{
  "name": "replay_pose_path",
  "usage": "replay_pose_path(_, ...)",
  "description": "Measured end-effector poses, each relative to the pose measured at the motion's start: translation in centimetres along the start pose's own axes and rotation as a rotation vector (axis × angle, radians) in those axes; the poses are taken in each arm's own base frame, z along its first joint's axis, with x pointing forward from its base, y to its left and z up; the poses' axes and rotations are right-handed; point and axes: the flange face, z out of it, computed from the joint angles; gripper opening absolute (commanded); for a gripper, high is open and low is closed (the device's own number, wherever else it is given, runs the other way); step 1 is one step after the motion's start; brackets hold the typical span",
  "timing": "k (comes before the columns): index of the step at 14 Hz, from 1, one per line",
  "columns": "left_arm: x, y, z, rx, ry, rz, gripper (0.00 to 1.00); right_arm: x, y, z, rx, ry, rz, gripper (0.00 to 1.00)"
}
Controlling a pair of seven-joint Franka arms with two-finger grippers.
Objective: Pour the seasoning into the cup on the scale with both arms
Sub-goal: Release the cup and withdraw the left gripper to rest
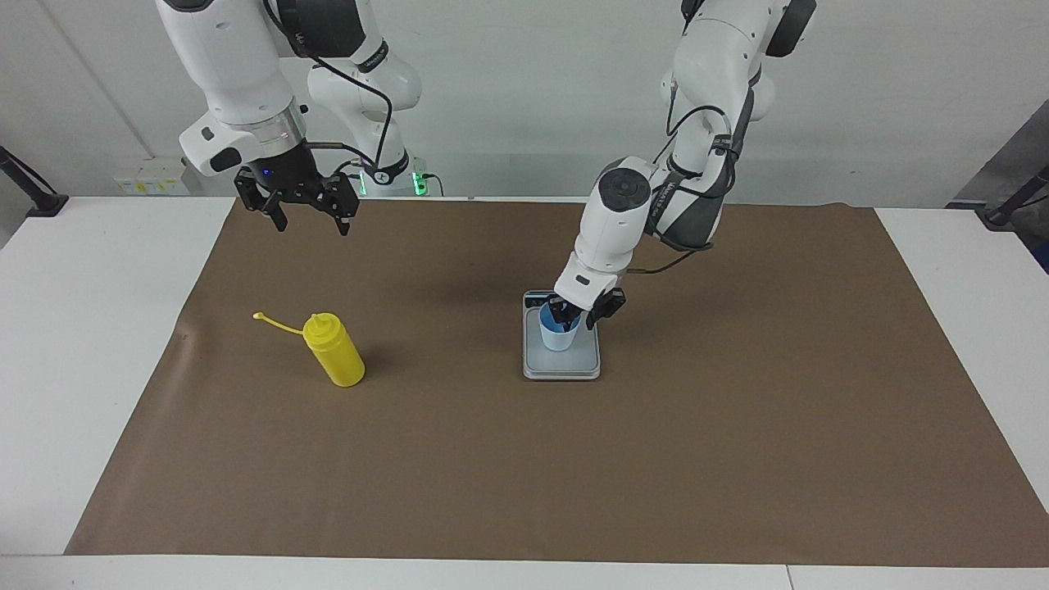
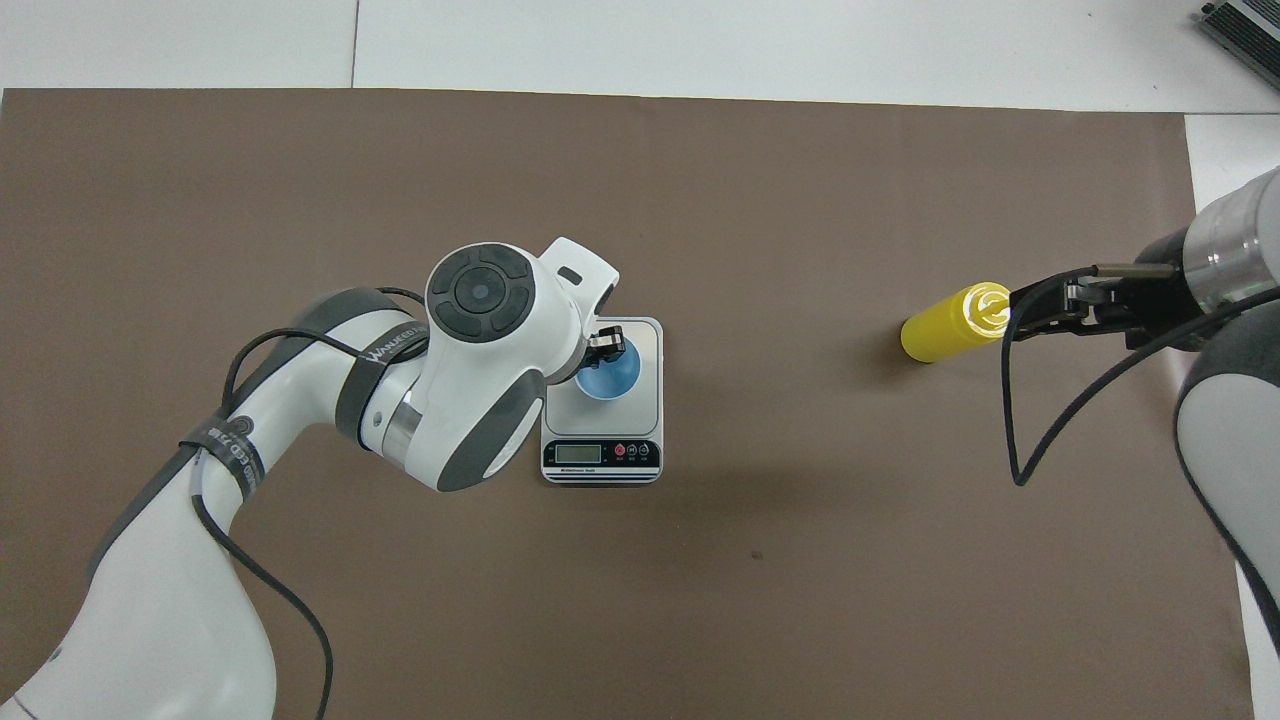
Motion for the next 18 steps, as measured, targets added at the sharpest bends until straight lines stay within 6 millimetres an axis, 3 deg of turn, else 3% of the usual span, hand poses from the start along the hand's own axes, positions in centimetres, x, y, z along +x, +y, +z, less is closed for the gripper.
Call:
replay_pose_path(2,2.3,-3.0,-3.2,-0.001,0.037,-0.021,1.00,0.0,0.0,0.0,0.000,0.000,0.000,1.00)
replay_pose_path(5,4.6,-9.3,-9.0,0.048,0.035,0.050,1.00,0.0,0.0,0.0,0.000,-0.002,0.000,1.00)
replay_pose_path(12,5.3,-18.6,-17.5,0.112,0.017,0.083,1.00,-0.5,0.4,0.4,-0.010,-0.054,0.006,1.00)
replay_pose_path(15,4.9,-21.7,-20.1,0.111,0.011,0.081,1.00,0.0,2.7,0.3,-0.006,-0.041,0.055,1.00)
replay_pose_path(18,5.4,-25.0,-21.8,0.112,-0.009,0.105,1.00,0.7,5.7,0.1,0.072,-0.014,0.243,1.00)
